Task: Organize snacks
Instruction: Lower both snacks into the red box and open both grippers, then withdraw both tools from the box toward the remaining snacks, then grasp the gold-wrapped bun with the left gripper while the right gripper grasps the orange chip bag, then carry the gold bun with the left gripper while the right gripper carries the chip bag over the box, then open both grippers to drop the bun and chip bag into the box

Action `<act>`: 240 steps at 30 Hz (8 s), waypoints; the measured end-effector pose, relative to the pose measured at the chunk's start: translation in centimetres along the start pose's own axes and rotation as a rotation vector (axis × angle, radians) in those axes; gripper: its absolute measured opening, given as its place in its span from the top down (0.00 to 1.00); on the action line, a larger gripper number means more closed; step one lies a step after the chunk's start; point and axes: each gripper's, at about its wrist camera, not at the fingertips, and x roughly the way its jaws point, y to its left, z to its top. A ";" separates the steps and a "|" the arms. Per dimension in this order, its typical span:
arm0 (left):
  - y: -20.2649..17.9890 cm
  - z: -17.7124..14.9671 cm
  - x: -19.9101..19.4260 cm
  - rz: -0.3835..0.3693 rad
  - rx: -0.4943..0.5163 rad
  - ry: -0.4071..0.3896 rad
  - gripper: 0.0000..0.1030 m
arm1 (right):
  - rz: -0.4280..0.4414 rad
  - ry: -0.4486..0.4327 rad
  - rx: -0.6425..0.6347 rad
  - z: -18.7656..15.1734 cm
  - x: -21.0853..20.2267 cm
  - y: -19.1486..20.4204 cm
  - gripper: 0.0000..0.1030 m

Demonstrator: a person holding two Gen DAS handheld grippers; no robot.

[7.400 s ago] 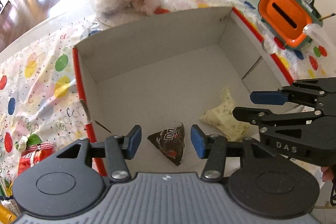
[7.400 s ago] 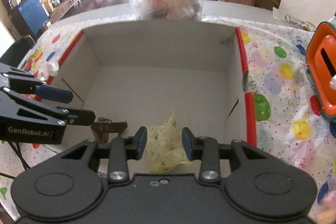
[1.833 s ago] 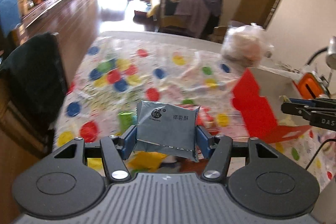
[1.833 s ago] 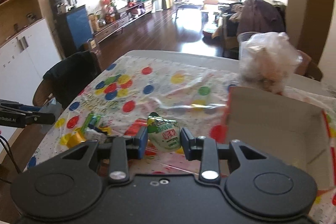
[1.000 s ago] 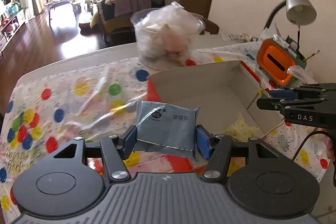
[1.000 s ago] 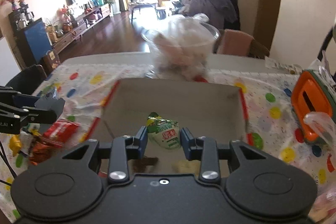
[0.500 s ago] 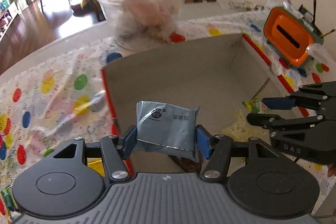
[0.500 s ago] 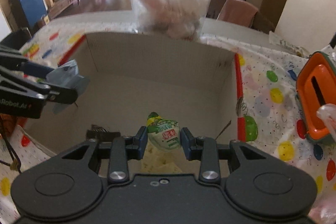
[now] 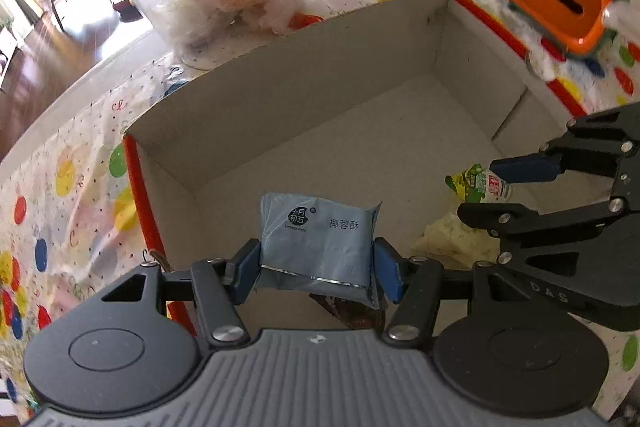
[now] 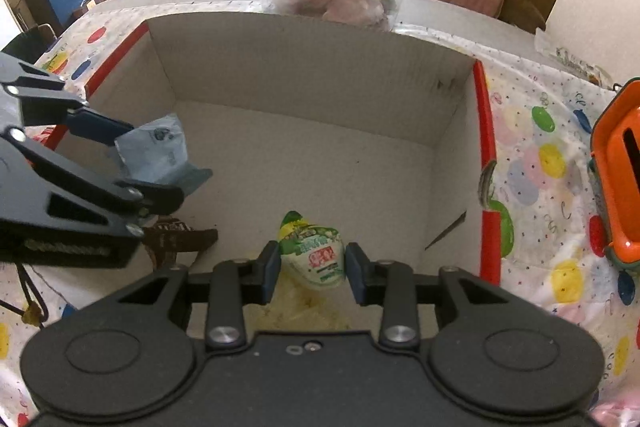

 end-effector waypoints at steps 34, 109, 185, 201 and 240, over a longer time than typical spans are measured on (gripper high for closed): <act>4.4 -5.4 -9.1 -0.103 -0.095 -0.246 0.29 | 0.035 -0.221 0.173 -1.8 -9.0 3.2 0.38; 26.5 -30.0 -6.2 -0.012 -0.213 -0.136 0.46 | 0.296 0.045 0.169 0.3 5.9 31.2 0.26; 8.1 -10.2 -15.0 -0.126 -0.231 -0.351 0.64 | 0.100 -0.244 0.205 -1.2 -11.4 6.5 0.59; 2.9 -1.7 -6.3 -0.110 -0.207 -0.167 0.64 | 0.057 -0.131 0.143 1.1 -5.6 -1.5 0.59; 1.6 1.5 -0.4 -0.099 -0.161 0.024 0.59 | 0.120 -0.001 0.097 3.5 -0.2 -3.1 0.51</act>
